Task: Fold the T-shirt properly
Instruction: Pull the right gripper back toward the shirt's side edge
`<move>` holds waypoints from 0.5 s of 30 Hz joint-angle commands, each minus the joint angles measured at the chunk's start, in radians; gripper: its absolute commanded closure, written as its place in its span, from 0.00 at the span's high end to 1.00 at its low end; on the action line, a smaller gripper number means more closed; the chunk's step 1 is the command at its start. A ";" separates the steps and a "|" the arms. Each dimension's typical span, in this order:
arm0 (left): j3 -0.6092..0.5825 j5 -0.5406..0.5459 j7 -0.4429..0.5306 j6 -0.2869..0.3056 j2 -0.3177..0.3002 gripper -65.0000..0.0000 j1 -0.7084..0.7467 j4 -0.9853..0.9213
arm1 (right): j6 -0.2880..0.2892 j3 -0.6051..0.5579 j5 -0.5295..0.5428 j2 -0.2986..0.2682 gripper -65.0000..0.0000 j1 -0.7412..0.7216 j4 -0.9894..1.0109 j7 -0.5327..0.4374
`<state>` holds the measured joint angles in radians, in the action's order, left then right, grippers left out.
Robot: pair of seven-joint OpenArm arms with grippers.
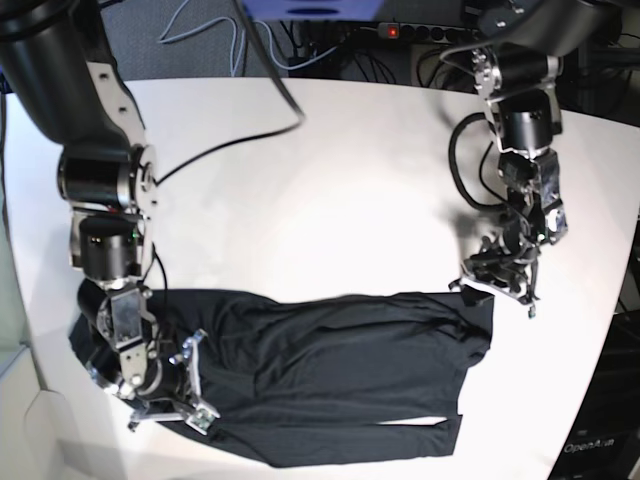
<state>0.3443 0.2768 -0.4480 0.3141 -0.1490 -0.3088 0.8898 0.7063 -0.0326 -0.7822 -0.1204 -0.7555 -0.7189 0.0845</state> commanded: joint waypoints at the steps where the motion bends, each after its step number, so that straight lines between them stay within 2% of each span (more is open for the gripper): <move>1: 0.003 -0.014 -0.038 -0.008 -0.004 0.27 -0.005 0.006 | -0.008 0.012 0.010 -0.014 0.01 -0.029 -0.031 -0.013; 8: 0.000 -0.014 -0.038 -0.005 -0.011 0.27 -0.014 0.007 | -0.008 0.136 0.011 -0.049 0.00 -0.002 -0.035 -0.009; 11: 0.003 -0.014 -0.039 -0.007 -0.011 0.27 -0.016 0.055 | -0.008 0.207 0.010 -0.069 0.00 0.031 -0.046 0.034; 15: 0.003 -0.014 -0.104 -0.007 -0.011 0.27 -0.014 0.130 | -0.008 0.250 0.005 -0.071 0.01 0.135 -0.178 0.065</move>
<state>0.3470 0.2481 -0.5797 0.2981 -0.1501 -0.2951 0.9958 0.7036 0.2165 -0.7868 -0.1829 -0.5827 -0.8818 0.1680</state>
